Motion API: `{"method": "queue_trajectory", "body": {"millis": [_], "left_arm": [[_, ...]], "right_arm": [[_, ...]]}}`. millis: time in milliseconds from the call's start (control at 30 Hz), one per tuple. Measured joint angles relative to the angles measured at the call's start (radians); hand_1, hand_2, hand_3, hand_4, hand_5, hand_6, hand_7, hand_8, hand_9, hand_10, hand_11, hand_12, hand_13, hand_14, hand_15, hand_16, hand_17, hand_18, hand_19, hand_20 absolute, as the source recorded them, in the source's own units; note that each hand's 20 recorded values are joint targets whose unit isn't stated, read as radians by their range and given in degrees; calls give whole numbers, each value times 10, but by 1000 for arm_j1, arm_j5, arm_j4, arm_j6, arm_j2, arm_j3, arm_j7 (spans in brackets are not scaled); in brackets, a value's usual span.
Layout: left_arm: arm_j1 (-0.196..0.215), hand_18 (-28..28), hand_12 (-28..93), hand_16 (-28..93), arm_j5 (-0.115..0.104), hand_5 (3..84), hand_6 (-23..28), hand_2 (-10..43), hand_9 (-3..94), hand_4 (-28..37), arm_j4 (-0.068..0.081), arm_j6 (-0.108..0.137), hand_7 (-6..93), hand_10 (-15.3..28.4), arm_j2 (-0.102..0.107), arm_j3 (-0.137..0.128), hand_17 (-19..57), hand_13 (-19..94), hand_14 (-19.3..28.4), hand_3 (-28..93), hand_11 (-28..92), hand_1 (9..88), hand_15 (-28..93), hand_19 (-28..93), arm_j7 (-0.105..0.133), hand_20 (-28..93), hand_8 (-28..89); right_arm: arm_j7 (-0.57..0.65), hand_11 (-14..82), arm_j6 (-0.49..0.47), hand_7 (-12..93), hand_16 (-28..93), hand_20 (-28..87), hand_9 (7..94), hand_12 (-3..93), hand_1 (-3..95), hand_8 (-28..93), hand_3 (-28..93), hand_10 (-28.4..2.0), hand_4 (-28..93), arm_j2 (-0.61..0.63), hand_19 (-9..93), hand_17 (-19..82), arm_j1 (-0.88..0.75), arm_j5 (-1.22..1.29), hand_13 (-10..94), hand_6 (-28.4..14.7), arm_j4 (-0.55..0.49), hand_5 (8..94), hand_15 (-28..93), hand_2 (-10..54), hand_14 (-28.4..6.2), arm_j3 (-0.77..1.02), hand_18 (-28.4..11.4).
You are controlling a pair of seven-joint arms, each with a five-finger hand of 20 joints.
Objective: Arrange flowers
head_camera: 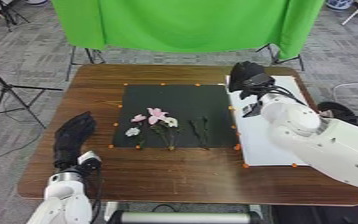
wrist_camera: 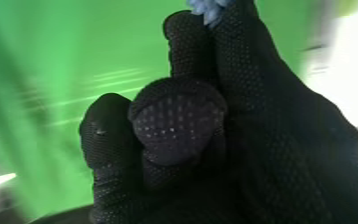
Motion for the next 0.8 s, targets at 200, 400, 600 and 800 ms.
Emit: {"method": "queue_trajectory", "body": {"millis": [200,400,600,800], "left_arm": [[-2,125,107,-27,1,518,15,97,465,-163,-2,0,223,118,2,5,151,395,143,706,252,417,244,167,-2,239,-22],[-2,124,107,-28,1,519,15,97,464,-163,-2,-1,223,118,1,5,151,394,143,707,251,416,243,165,-7,239,-24],[2,125,107,-27,1,518,14,98,464,-165,-5,-1,223,119,1,3,149,394,143,708,251,417,244,164,-9,239,-23],[10,125,107,-27,0,518,14,99,464,-165,-9,-1,223,118,1,-2,148,394,143,707,251,417,243,164,-11,238,-23]], "right_arm": [[-108,46,-82,214,297,474,872,320,599,25,666,-93,-234,-96,932,620,117,11,914,7,9,784,585,-95,-13,-141,-128],[-193,39,-198,223,299,485,859,314,601,16,661,-94,-240,-175,932,610,175,-3,900,14,18,774,596,-89,-14,-185,-125],[-228,40,-302,232,295,489,857,314,605,10,651,-93,-238,-196,932,607,174,-15,898,21,36,767,600,-84,-15,-172,-127],[-214,38,-302,236,292,491,854,311,607,5,646,-91,-238,-186,932,605,174,-15,897,21,66,764,601,-82,-15,-181,-129]]}}
